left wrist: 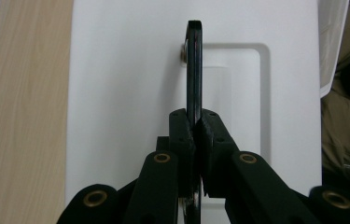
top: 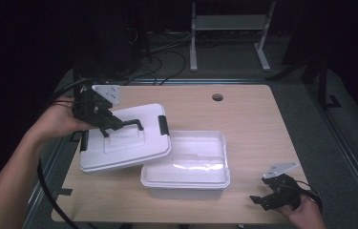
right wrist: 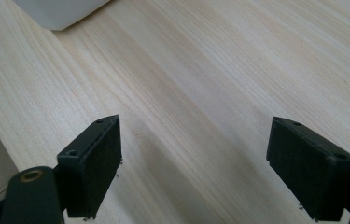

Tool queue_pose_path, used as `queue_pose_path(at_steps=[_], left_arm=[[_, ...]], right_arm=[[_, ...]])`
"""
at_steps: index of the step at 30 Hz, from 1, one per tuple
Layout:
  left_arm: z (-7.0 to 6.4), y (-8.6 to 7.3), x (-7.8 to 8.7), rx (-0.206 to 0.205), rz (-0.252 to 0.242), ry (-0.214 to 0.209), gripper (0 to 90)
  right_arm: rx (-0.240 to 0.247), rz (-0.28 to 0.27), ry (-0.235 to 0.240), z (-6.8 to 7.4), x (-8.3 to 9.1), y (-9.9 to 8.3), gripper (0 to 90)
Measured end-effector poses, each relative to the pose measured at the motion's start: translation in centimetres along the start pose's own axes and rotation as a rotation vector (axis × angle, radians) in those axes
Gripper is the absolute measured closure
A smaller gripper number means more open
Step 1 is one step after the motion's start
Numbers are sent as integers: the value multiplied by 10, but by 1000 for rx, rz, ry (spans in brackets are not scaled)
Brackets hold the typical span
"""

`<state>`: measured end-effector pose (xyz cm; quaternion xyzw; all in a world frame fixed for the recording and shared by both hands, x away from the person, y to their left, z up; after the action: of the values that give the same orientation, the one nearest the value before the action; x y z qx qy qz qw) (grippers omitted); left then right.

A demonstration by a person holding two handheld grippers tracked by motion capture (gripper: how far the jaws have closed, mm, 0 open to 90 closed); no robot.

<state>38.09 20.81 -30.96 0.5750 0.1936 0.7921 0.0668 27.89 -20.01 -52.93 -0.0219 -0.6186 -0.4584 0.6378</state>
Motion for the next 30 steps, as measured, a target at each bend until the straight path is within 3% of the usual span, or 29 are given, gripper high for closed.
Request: queue_pose_path(at_steps=[11,20,30], left_arm=[[-15,42,-15,-68,-22,-43,848],[-27,65,-28,-81,-34,-84,849],[-46,95,-41,-127,-58,-137,849]], right_arm=[[5,-14,9,1,1,4,175],[9,-15,9,0,1,5,175],[12,-16,1,1,4,6,176]])
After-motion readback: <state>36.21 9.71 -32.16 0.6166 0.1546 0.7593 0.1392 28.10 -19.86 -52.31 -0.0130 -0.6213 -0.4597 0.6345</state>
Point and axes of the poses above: each handheld gripper's, and its own axes: x roughly backward along the jaws, y roughly out of its top, z roughly to its left, the point moved 10 cm from there along -x, roughly forward along the jaws, and after that the axes turned 11 degrees about y, right-handed, at the moved point
